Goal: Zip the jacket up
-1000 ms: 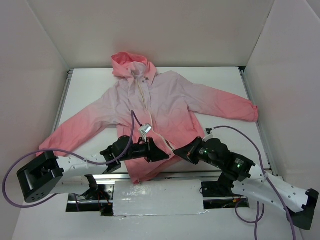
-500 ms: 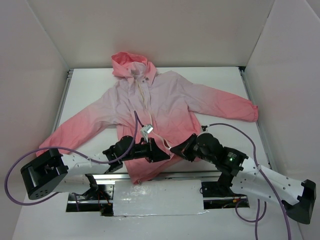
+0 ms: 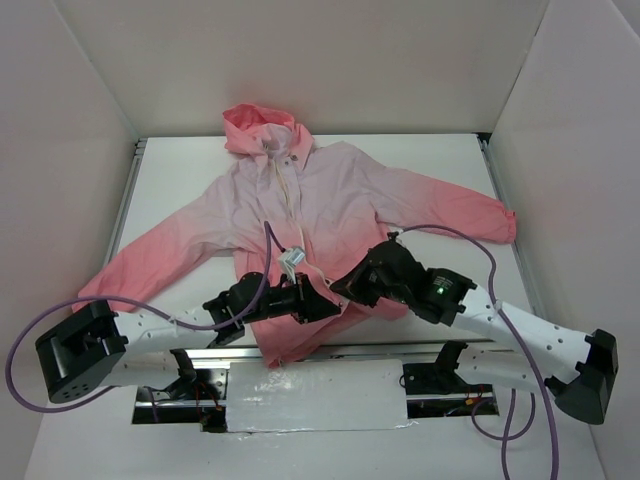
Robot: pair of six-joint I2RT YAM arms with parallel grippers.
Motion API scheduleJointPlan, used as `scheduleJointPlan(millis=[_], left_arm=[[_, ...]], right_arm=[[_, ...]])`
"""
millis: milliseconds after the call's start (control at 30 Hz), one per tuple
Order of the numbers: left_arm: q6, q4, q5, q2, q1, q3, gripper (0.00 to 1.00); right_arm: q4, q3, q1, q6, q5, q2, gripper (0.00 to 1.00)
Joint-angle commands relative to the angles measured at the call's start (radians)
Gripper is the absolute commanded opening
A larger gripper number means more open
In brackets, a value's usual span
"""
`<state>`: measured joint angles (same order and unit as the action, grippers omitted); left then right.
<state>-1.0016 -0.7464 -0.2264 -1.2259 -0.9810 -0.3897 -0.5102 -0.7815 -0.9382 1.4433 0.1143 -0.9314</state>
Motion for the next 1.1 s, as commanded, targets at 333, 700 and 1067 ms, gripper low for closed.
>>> scheduleJointPlan(millis=[333, 700, 1067], left_arm=[[0.135, 0.156, -0.091, 0.173, -0.065, 0.064, 0.00], [0.139, 0.260, -0.142, 0.304, -0.084, 0.126, 0.00], [0.164, 0.473, -0.120, 0.465, -0.110, 0.104, 0.00]], right_arm=[[0.004, -0.189, 0.101, -0.052, -0.047, -0.228, 0.00], [0.052, -0.396, 0.188, -0.150, -0.073, -0.518, 0.00], [0.078, -0.607, 0.300, -0.172, -0.048, -0.826, 0.00]])
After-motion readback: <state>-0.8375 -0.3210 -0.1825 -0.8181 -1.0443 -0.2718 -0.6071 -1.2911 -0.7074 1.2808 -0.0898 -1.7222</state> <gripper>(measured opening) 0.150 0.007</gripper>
